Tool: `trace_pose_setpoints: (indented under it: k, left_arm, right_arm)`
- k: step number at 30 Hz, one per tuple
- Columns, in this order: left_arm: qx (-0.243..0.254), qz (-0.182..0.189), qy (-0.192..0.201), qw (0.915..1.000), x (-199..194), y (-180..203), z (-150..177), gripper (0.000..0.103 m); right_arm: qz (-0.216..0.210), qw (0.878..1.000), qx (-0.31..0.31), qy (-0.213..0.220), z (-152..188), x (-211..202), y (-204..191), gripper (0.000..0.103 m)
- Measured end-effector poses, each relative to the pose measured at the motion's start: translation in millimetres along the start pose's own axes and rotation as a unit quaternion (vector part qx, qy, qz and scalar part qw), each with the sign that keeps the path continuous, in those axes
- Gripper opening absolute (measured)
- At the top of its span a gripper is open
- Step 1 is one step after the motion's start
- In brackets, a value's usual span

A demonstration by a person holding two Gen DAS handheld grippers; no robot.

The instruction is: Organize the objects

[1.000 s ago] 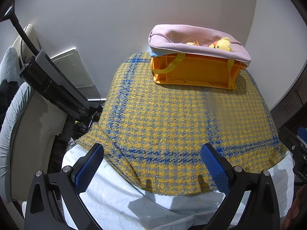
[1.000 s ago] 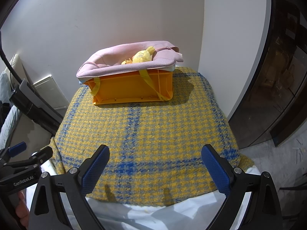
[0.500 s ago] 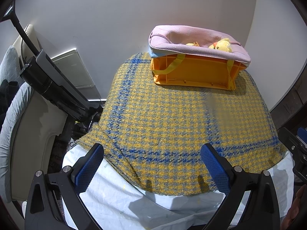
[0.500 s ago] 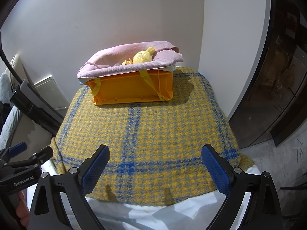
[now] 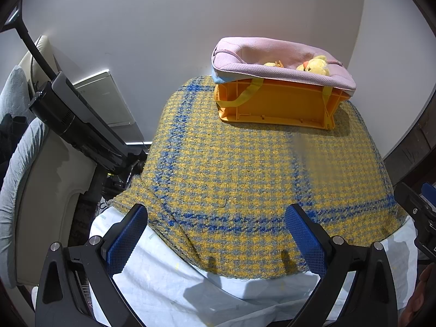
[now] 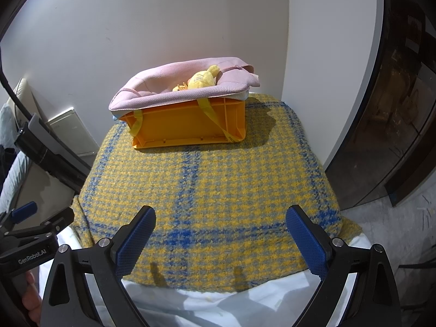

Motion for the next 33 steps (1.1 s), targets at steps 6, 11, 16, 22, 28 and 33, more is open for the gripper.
trace_pose_setpoints:
  k: [6, 11, 16, 22, 28, 33]
  left_arm:
    - [0.007, 0.003, 0.001, 1.0000, -1.8, -0.3, -0.7, 0.103]
    - [0.013, 0.005, 0.003, 0.9999, -2.6, -0.3, -1.2, 0.103]
    - [0.020, 0.005, 0.004, 0.9998, -3.5, 0.3, -0.5, 0.103]
    - [0.024, 0.005, 0.009, 0.9997, -4.6, 0.9, -2.6, 0.103]
    - [0.027, 0.003, 0.007, 0.9996, -3.7, 0.5, -2.4, 0.103]
    - [0.031, 0.008, 0.003, 0.9995, -2.2, 0.6, -1.2, 0.103]
  right_arm:
    - [0.000, 1.000, 0.001, 0.000, 0.4, -0.5, -0.9, 0.097]
    - [0.000, 1.000, 0.002, 0.001, 0.5, -0.4, -1.0, 0.097]
    - [0.000, 1.000, 0.002, 0.000, 0.8, -0.1, -1.9, 0.097]
    - [0.001, 1.000, 0.004, -0.001, 1.4, -0.3, -1.6, 0.097]
    - [0.001, 1.000, 0.006, -0.001, 2.7, -1.4, -0.8, 0.097]
    - [0.000, 1.000, 0.006, -0.003, 2.4, 0.6, -1.0, 0.097]
Point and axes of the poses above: each gripper's, at about its wrist camera, not at the fingertips, and x roughly the way its jaws point, y to its right, z to its underside, the point moved 5 cm from there along x, roughly the way its jaws point, and after that the axes turned 1 degree about -z, right-handed, at the moved point
